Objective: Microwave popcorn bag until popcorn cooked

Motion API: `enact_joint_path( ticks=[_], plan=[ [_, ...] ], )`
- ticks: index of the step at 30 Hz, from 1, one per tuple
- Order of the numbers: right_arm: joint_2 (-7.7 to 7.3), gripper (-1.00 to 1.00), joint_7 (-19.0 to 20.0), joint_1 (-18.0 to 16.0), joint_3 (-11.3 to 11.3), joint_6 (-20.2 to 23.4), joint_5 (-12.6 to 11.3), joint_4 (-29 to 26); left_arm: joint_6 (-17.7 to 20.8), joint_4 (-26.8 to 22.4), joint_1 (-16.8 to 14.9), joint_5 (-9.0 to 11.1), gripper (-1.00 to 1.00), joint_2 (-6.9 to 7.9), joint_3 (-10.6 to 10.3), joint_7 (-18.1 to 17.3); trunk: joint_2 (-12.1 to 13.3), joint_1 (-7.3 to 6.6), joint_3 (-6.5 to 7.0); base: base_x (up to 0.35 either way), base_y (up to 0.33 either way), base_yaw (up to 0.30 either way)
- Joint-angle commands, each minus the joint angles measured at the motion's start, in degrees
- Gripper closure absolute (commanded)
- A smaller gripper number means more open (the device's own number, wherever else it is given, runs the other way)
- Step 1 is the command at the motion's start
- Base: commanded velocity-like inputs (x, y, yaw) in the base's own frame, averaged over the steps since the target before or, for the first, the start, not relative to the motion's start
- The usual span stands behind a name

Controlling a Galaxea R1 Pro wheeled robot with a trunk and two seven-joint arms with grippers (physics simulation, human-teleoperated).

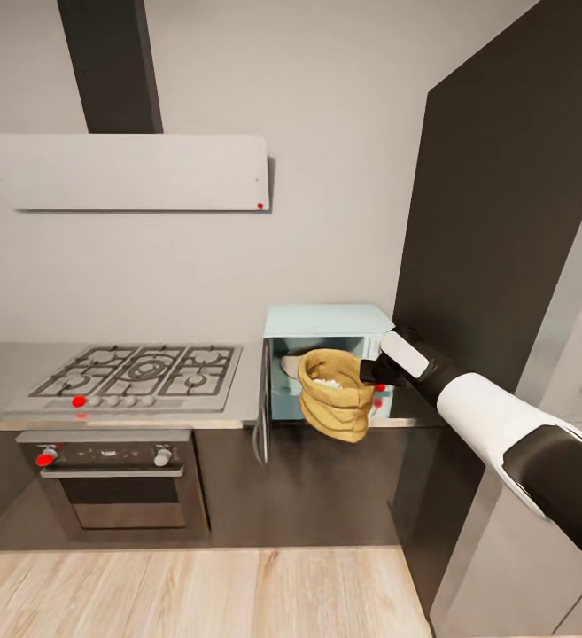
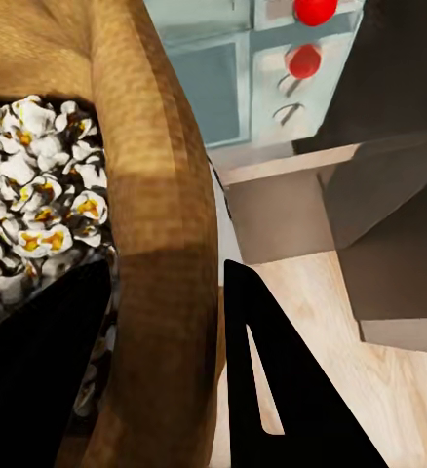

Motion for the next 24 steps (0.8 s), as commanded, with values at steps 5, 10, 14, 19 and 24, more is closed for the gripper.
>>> enact_joint_path(
  ticks=[5,10,14,19,24],
  plan=[
    [-0.08,1.0,-0.5,0.0,0.4,-0.7,-0.6,0.2,-0.2,0.0,0.0,0.1,-1.0,-0.02,0.1,0.1,0.0,0.02,-0.03,0.244,0.0,0.0],
    [-0.08,1.0,-0.4,0.0,0.5,-0.7,-0.6,0.3,-0.2,0.0,0.0,0.0,-1.0,-0.02,0.1,0.1,0.0,0.02,-0.03,0.059,0.0,0.0],
    [-0.08,1.0,-0.4,0.1,0.5,-0.7,-0.6,0.3,-0.2,0.0,0.0,0.0,-1.0,-0.02,0.1,0.1,0.0,0.02,-0.03,0.003,0.0,0.0],
    [-0.07,1.0,-0.4,0.1,0.6,-0.7,-0.6,0.4,-0.2,0.0,0.0,0.1,-1.0,-0.02,0.1,0.1,0.0,0.02,-0.03,0.037,0.0,0.0],
    [0.13,1.0,-0.5,0.1,0.5,-0.7,-0.6,0.5,-0.2,0.0,0.0,0.1,-1.0,-0.02,0.1,0.1,0.0,0.02,-0.03,0.323,0.0,0.0]
  ],
)
